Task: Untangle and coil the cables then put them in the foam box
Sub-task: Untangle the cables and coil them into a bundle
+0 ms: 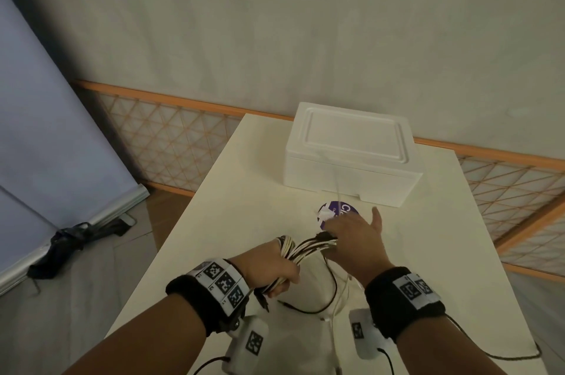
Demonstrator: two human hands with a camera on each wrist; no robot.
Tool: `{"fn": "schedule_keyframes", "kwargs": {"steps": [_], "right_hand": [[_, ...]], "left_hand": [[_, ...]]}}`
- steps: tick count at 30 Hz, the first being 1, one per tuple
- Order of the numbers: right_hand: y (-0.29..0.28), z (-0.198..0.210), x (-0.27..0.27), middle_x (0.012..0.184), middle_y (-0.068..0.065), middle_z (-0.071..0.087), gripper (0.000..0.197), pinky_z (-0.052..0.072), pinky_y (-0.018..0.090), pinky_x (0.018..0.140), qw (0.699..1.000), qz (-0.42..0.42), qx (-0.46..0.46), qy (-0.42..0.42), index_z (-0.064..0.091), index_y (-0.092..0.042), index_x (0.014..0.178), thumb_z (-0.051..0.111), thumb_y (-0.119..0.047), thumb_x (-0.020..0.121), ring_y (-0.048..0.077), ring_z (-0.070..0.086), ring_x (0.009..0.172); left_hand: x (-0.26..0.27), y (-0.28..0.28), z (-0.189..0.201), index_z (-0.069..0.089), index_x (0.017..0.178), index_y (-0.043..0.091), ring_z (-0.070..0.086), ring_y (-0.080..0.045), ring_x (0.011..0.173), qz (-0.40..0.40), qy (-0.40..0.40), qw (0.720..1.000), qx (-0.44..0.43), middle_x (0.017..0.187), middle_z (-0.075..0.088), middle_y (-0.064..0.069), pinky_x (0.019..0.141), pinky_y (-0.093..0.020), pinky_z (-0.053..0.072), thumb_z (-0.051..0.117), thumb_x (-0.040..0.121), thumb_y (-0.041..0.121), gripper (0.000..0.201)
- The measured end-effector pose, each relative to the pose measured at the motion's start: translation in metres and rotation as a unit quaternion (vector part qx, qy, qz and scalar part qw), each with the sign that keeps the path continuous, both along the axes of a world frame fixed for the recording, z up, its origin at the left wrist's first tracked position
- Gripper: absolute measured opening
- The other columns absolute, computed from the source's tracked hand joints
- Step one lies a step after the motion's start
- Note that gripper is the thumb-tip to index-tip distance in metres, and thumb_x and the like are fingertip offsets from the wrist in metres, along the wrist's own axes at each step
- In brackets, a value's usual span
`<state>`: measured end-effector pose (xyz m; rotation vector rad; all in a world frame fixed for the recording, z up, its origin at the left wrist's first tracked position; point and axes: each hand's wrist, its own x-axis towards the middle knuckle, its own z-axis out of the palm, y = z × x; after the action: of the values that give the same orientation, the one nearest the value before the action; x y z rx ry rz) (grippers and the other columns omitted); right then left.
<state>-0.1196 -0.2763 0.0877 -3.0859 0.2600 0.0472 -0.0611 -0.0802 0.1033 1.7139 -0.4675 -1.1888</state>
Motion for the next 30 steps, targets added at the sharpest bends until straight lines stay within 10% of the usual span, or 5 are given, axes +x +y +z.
{"fn": "schedule_keyframes", "kwargs": {"steps": [7,13,17,23,30], "right_hand": [[0.01,0.017,-0.003,0.158,-0.006,-0.002,0.136,-0.007,0.056,0.114,0.996,0.083,0.032,-0.03,-0.017,-0.025,0.147,0.076,-0.063,0.056,0.024,0.001,0.147],[0.026,0.001,-0.013,0.148,0.01,0.024,0.094,0.021,0.065,0.108,0.887,0.187,-0.065,-0.417,0.017,-0.031,0.147,0.067,-0.009,0.07,0.037,0.028,0.135],[0.049,0.009,-0.017,0.148,-0.001,0.037,0.06,0.018,0.067,0.107,0.886,0.332,-0.163,-0.278,0.034,-0.032,0.142,0.039,-0.013,0.086,0.03,0.032,0.138],[0.01,0.006,0.004,0.072,-0.007,0.065,0.021,0.028,0.064,0.107,0.944,0.244,-0.076,-0.211,0.066,-0.024,0.077,0.079,-0.028,0.061,0.016,0.068,0.086],[0.02,0.001,0.006,0.068,-0.006,0.06,0.009,0.055,0.032,0.077,0.95,0.226,0.01,-0.216,0.062,-0.02,0.076,0.065,-0.028,0.078,0.015,0.06,0.061]], "left_hand": [[0.002,0.004,-0.003,0.053,0.075,-0.001,0.039,-0.02,0.037,-0.01,0.004,1.0,-0.009,0.042,0.044,-0.009,0.046,-0.027,0.033,0.059,0.072,0.007,0.01],[0.003,-0.001,0.01,0.055,0.071,0.004,0.046,-0.02,0.044,0.003,-0.006,1.0,0.007,0.049,0.05,-0.008,0.05,-0.027,0.038,0.057,0.075,0.011,0.008],[0.006,-0.003,0.013,0.059,0.082,0.011,0.045,0.02,0.068,0.019,0.039,0.999,0.012,0.078,0.068,0.016,0.066,-0.006,0.037,0.05,0.089,0.009,0.012],[-0.003,0.0,0.01,0.045,0.068,0.01,0.043,-0.017,0.04,-0.035,0.007,0.999,0.021,0.056,0.041,-0.011,0.042,-0.022,0.035,0.057,0.077,-0.001,0.019],[-0.002,0.003,0.012,0.045,0.067,0.009,0.042,-0.014,0.036,-0.054,0.039,0.998,-0.008,0.049,0.041,-0.008,0.041,-0.021,0.034,0.056,0.071,0.002,0.014]]}}
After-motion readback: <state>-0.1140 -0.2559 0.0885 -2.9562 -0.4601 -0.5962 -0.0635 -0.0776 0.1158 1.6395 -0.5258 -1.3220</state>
